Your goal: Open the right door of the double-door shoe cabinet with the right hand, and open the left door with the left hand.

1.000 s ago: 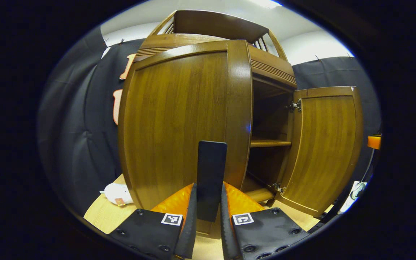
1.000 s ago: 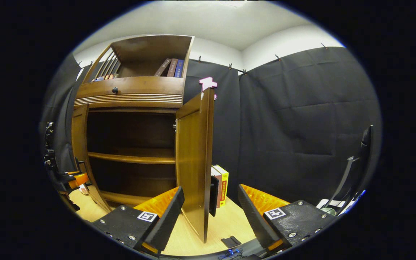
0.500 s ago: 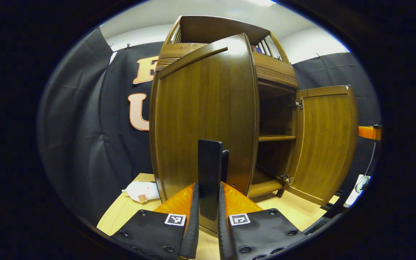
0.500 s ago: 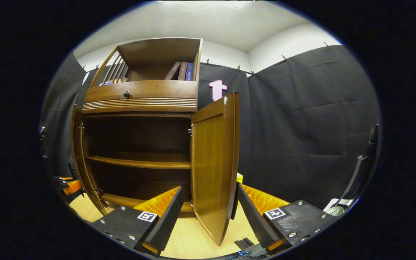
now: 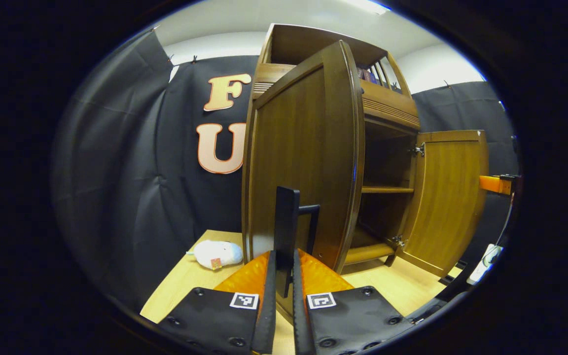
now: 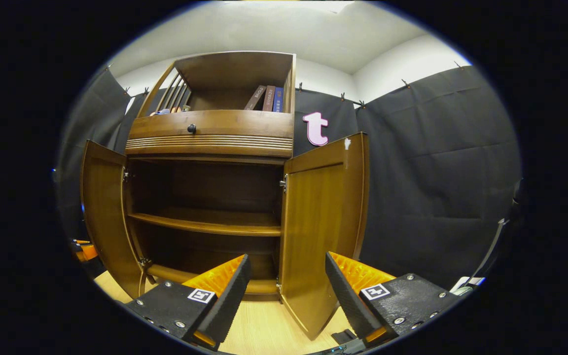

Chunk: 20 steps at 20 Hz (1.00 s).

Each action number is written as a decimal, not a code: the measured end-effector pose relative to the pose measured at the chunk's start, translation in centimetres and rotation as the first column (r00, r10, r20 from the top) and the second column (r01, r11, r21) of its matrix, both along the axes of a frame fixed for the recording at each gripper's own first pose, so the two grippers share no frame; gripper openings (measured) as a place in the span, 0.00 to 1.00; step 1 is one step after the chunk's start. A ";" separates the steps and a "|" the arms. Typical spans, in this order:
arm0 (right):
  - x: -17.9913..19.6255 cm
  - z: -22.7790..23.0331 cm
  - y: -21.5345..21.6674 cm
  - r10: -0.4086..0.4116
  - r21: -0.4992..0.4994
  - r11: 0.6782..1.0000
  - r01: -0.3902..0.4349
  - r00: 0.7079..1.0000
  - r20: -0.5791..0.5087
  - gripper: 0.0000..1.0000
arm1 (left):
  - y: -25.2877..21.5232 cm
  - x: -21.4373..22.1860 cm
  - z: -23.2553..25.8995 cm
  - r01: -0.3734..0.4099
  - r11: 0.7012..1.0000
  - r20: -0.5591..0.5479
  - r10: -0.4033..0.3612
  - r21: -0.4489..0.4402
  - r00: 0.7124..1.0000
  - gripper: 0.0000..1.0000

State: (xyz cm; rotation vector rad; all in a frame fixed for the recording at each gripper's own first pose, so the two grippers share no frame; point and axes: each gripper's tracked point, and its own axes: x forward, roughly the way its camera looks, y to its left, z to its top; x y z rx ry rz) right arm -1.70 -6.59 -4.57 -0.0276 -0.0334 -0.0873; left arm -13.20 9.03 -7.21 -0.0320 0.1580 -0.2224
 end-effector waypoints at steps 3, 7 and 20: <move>0.7 -0.1 1.2 0.021 0.003 1.000 -0.021 1.000 -0.006 0.92 | 1.8 -0.3 -0.9 -0.014 0.999 -0.007 0.014 0.036 1.000 0.20; 1.3 -0.1 2.8 0.051 -0.007 0.999 -0.051 0.999 -0.010 0.98 | 4.2 0.4 -0.6 -0.071 0.996 0.008 0.071 0.053 0.997 0.20; 3.4 0.7 8.7 0.141 -0.014 0.990 -0.141 0.990 -0.005 0.92 | 11.1 1.4 -0.1 -0.059 0.996 0.007 0.059 0.062 0.998 0.08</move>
